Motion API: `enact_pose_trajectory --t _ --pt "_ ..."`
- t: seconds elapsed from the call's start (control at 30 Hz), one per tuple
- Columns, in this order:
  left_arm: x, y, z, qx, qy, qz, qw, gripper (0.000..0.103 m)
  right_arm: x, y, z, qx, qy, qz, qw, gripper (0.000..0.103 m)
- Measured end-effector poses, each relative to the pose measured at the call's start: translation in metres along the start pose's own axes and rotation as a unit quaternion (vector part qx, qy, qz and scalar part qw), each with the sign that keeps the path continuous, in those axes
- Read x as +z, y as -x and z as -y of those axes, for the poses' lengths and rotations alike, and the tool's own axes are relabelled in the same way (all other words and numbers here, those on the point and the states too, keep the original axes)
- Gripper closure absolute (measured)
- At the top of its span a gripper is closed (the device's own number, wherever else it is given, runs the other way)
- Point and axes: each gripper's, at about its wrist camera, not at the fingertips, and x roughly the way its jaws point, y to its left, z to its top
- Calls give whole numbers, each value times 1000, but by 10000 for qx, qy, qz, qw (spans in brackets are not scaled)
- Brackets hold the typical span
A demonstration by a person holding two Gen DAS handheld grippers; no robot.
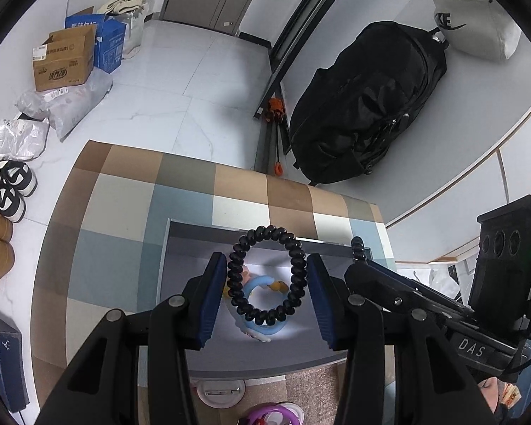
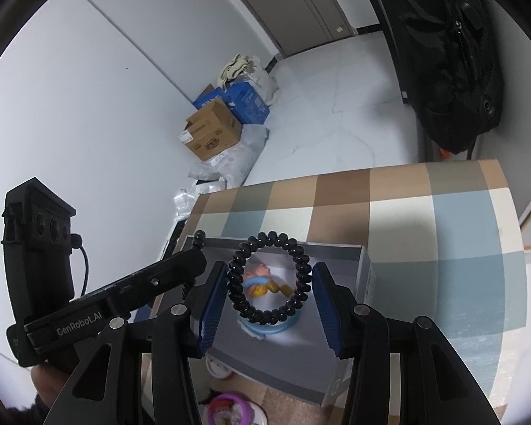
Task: Organize jewelry
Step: 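Lower the black bracelets into the box and open both tools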
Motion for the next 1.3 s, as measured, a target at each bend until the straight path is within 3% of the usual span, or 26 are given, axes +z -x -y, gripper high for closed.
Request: enact_pose_trajectory --t 0.4,0.53,0.6,0.67,0.73,0.83,0.97,1.3 --pt "2 -4 2 -182 106 -77 9997 62 0 2 0 61 -36 81 9999 52" --pt "3 -2 2 -266 188 -38 9995 56 -1 9 0 108 16 187 9998 50" --pt "4 -2 0 -291 230 -27 9993 44 -1 13 0 83 35 258 9996 48" --pt "4 -1 -1 -259 321 15 9991 34 -1 17 2 79 11 340 9994 38" --pt "4 0 -3 -246 371 29 9990 34 -1 20 4 52 -46 388 9992 32" --pt "3 2 -3 -101 363 24 9993 34 -1 25 6 16 -71 439 9990 32" --pt "0 5 -2 121 259 74 9996 34 -2 30 5 43 -44 506 9987 17" --pt "-9 21 5 557 -13 402 9976 33 -10 36 3 -82 75 544 9985 5"
